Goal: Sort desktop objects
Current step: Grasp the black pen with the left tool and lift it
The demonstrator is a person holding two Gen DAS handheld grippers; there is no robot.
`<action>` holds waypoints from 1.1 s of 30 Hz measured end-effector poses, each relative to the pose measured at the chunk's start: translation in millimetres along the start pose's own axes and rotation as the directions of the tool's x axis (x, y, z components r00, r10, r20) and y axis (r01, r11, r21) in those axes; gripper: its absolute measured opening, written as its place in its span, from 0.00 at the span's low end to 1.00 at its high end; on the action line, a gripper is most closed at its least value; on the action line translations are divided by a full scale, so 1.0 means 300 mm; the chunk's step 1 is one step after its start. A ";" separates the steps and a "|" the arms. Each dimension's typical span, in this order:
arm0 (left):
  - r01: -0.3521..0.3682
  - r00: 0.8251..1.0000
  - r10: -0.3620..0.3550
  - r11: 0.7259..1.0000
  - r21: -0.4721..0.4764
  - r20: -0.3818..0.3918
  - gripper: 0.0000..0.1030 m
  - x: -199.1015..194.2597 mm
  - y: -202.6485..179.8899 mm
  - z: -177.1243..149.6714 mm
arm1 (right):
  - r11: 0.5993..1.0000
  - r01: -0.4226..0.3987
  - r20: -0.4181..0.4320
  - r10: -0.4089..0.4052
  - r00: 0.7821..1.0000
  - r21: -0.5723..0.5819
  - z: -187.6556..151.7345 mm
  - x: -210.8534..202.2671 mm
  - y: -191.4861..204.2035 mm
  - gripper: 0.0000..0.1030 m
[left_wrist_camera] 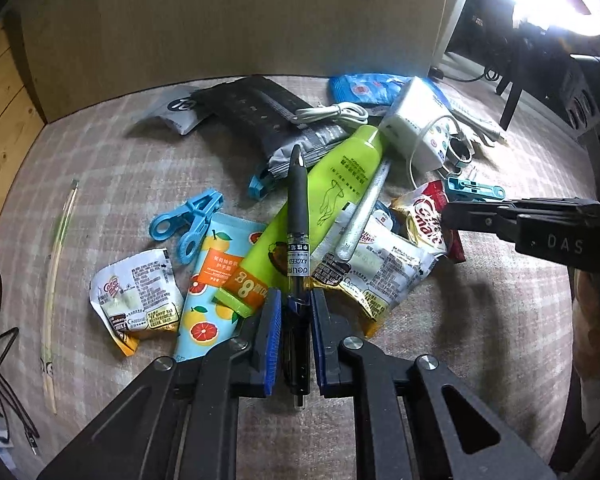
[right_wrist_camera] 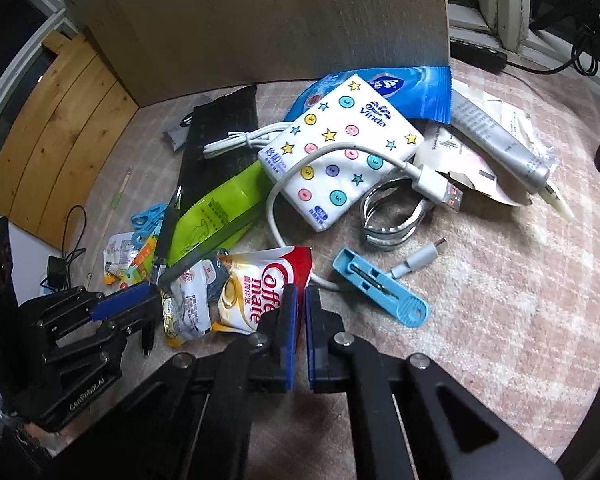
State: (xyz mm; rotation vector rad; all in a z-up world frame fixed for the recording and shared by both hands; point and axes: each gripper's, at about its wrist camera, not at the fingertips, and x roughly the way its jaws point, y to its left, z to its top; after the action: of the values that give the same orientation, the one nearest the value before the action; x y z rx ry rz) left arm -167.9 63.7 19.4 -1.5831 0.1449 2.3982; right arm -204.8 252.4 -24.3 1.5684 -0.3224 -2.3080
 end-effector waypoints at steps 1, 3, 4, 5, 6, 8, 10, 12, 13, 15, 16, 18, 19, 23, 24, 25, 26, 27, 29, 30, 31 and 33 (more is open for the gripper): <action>-0.002 1.000 0.002 1.000 0.000 0.000 0.13 0.000 0.001 0.000 | 1.000 0.004 0.002 -0.004 1.000 -0.011 -0.001 -0.002 0.003 0.05; -0.008 1.000 0.008 1.000 -0.001 -0.001 0.13 0.002 0.006 -0.001 | 1.000 -0.002 -0.020 0.002 1.000 0.004 -0.001 0.003 -0.004 0.10; -0.008 1.000 0.008 1.000 -0.001 -0.002 0.13 0.002 0.008 -0.003 | 1.000 -0.011 -0.034 0.012 0.999 0.018 0.000 0.009 -0.010 0.19; -0.009 1.000 0.009 1.000 -0.004 -0.002 0.13 0.000 0.012 -0.006 | 1.000 -0.015 -0.021 0.015 1.000 0.021 0.000 0.004 -0.010 0.25; -0.009 1.000 0.009 1.000 -0.006 -0.003 0.13 -0.001 0.014 -0.008 | 1.000 -0.007 -0.015 0.007 1.000 0.013 0.001 0.004 -0.006 0.27; -0.009 1.000 0.009 1.000 -0.002 -0.003 0.13 -0.002 0.017 -0.012 | 1.000 -0.011 -0.013 0.011 1.000 -0.002 0.005 0.007 0.004 0.33; -0.011 1.000 0.011 1.000 0.000 -0.002 0.13 -0.007 0.013 -0.020 | 1.000 -0.008 -0.007 0.008 1.000 -0.015 0.013 0.015 0.020 0.35; -0.012 1.000 0.012 1.000 -0.008 -0.001 0.13 -0.010 0.013 -0.024 | 0.999 -0.028 -0.006 0.028 1.000 -0.017 0.016 0.023 0.029 0.33; -0.012 1.000 0.012 1.000 -0.011 -0.001 0.13 -0.009 0.016 -0.023 | 0.999 -0.036 -0.003 0.036 0.999 -0.015 0.016 0.025 0.035 0.20; -0.009 1.000 0.009 1.000 -0.024 0.002 0.13 -0.016 0.023 -0.027 | 0.999 -0.049 -0.004 0.049 0.999 -0.017 0.011 0.026 0.043 0.13; -0.009 1.000 0.009 0.999 -0.032 0.004 0.13 -0.020 0.029 -0.029 | 0.999 -0.049 0.001 0.049 0.999 -0.020 0.007 0.019 0.048 0.12; -0.009 1.000 0.010 0.999 -0.046 0.006 0.13 -0.030 0.039 -0.038 | 0.999 -0.046 0.007 0.046 0.999 -0.030 -0.003 0.002 0.060 0.09; -0.008 1.000 0.009 0.999 -0.053 0.007 0.13 -0.035 0.043 -0.042 | 0.998 -0.047 0.010 0.047 0.999 -0.034 -0.009 -0.010 0.064 0.08; -0.003 1.000 0.003 0.997 -0.075 0.005 0.12 -0.054 0.056 -0.070 | 0.998 -0.042 0.021 0.043 0.999 -0.037 -0.040 -0.056 0.072 0.05; 0.000 1.000 0.000 0.997 -0.079 0.004 0.12 -0.059 0.058 -0.079 | 0.999 -0.038 0.023 0.039 0.999 -0.037 -0.050 -0.065 0.071 0.05; 0.005 1.000 -0.005 0.996 -0.084 0.004 0.12 -0.065 0.060 -0.089 | 0.999 -0.032 0.025 0.033 0.999 -0.033 -0.063 -0.074 0.068 0.05; 0.003 1.000 -0.003 0.996 -0.094 0.005 0.12 -0.074 0.065 -0.102 | 0.999 -0.032 0.026 0.032 0.999 -0.026 -0.077 -0.085 0.064 0.05; 0.003 1.000 -0.002 0.995 -0.102 0.006 0.12 -0.081 0.069 -0.109 | 0.999 -0.033 0.029 0.033 0.999 -0.017 -0.090 -0.098 0.061 0.05; 0.009 1.000 -0.008 0.993 -0.117 0.009 0.12 -0.103 0.076 -0.129 | 0.999 -0.041 0.048 0.041 0.998 0.000 -0.124 -0.139 0.054 0.04; 0.009 1.000 -0.007 0.992 -0.128 0.013 0.12 -0.119 0.079 -0.138 | 0.999 -0.043 0.056 0.043 0.997 0.005 -0.138 -0.158 0.052 0.04; 0.010 1.000 -0.007 0.991 -0.135 0.018 0.12 -0.135 0.080 -0.146 | 0.999 -0.036 0.069 0.035 0.997 0.011 -0.157 -0.185 0.048 0.04; 0.020 0.999 -0.015 0.989 -0.144 0.035 0.12 -0.172 0.073 -0.158 | 0.999 -0.036 0.086 0.033 0.996 0.024 -0.182 -0.222 0.037 0.04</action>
State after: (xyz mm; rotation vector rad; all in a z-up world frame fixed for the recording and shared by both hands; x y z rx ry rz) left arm -112.6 23.6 46.4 -1.5960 -0.0502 2.4701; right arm -130.0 268.2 16.7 1.4663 -0.3988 -2.3581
